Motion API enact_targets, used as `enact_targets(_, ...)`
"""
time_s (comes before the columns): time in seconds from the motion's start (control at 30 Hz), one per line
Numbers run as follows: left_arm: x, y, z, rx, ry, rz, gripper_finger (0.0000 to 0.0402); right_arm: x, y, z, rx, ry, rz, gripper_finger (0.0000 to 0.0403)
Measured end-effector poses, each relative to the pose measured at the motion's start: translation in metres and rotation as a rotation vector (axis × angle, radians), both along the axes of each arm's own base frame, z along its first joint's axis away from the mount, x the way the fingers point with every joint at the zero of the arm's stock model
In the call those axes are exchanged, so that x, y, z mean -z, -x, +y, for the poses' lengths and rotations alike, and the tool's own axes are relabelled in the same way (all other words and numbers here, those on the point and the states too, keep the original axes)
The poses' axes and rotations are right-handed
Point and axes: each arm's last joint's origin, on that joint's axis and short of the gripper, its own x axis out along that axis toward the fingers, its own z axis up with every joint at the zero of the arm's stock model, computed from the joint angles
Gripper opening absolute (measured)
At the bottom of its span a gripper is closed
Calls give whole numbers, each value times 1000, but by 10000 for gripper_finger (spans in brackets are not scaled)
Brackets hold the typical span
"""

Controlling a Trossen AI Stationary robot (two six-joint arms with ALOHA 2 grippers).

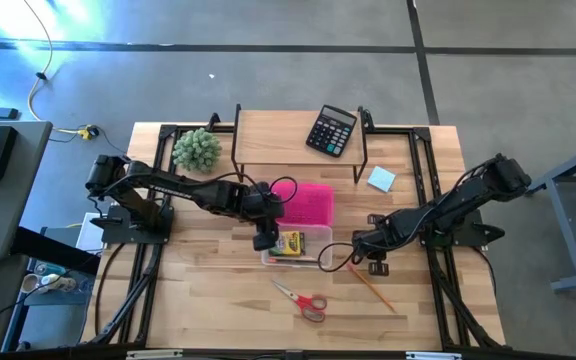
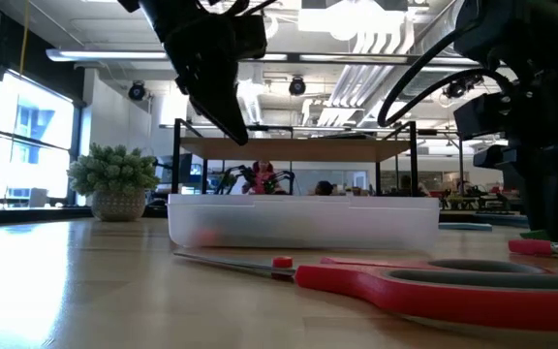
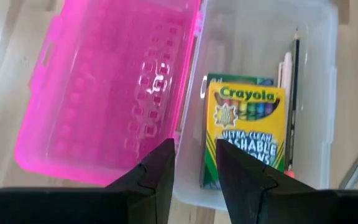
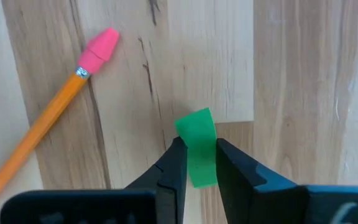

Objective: Pack school essentials
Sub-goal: Put the green eraser into the pink supply box

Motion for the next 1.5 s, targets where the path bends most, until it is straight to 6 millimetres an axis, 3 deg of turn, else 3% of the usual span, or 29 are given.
enact_targets(0.43, -1, 1, 0, 7, -5, 0, 106, -4, -5, 2, 9, -14, -28, 60)
enact_targets(0.73, 1, 5, 0, 14, -10, 45, 106, -33, -26, 9, -20, -34, -142, 59)
enact_targets(1.03, 1, 5, 0, 27, -18, 48, 106, -58, -54, 12, -27, -18, -407, 59)
enact_targets(1.3, 3, 6, -9, 56, -19, 57, 106, -61, -71, 5, 62, -17, -630, 59)
enact_targets(1.5, 16, 13, -17, 27, -34, 98, 106, -43, -81, -1, 117, 13, -597, 59)
